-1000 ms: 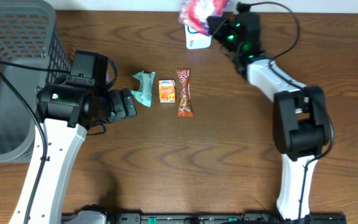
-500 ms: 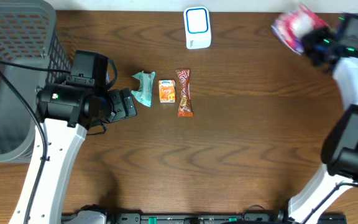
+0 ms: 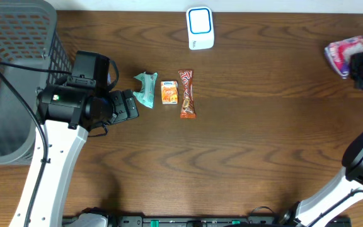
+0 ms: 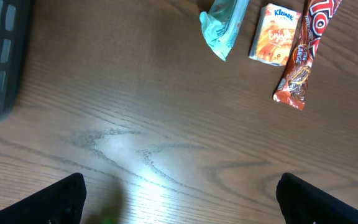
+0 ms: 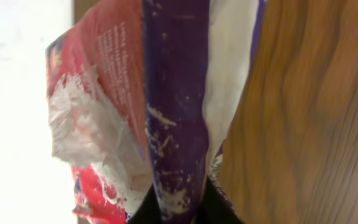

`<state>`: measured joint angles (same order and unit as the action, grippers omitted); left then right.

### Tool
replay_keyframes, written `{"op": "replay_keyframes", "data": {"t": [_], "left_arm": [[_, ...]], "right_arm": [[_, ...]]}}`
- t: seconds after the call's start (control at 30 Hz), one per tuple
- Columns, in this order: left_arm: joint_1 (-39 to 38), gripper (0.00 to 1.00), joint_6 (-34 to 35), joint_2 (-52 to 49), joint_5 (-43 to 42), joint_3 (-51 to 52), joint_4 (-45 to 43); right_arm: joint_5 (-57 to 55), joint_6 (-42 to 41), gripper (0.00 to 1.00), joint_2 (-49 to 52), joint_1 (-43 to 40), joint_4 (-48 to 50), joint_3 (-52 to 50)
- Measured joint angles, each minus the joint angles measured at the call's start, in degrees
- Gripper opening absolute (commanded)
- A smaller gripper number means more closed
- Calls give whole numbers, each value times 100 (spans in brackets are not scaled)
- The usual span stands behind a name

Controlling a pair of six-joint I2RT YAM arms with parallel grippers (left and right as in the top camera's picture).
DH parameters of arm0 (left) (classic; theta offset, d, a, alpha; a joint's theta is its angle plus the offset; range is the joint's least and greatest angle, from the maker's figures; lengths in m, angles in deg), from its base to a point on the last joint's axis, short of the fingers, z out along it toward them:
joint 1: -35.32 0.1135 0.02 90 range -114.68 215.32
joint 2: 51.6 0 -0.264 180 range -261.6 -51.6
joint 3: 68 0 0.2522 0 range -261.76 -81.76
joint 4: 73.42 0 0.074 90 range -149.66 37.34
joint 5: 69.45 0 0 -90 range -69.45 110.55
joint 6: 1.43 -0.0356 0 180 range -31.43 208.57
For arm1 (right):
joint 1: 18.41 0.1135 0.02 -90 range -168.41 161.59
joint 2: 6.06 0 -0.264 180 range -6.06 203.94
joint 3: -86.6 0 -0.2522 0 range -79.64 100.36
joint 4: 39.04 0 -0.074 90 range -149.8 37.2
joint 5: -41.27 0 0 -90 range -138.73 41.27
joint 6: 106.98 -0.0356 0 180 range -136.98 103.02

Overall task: Scan the item barcode
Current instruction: 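Carry the purple-red pack to the right table edge and release, then reach the right gripper to the red-brown snack bar and grasp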

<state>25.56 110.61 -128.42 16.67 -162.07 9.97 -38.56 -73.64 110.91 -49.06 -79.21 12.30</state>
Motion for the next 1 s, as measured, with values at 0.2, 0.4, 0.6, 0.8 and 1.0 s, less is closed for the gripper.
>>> {"op": "replay_keyframes", "data": {"t": [0.2, 0.4, 0.6, 0.8, 1.0], "left_arm": [[0, 98, 0, 0, 0, 0, 0], [0, 98, 0, 0, 0, 0, 0], [0, 98, 2, 0, 0, 0, 0], [0, 98, 0, 0, 0, 0, 0], [0, 98, 0, 0, 0, 0, -2]], "right_arm": [[83, 848, 83, 0, -168, 372, 0], [1722, 1447, 80, 0, -151, 1360, -7], [3985, 1598, 81, 0, 216, 2275, 0], [5246, 2319, 82, 0, 1276, 1134, 13], [4649, 3449, 78, 0, 2664, -503, 15]]}}
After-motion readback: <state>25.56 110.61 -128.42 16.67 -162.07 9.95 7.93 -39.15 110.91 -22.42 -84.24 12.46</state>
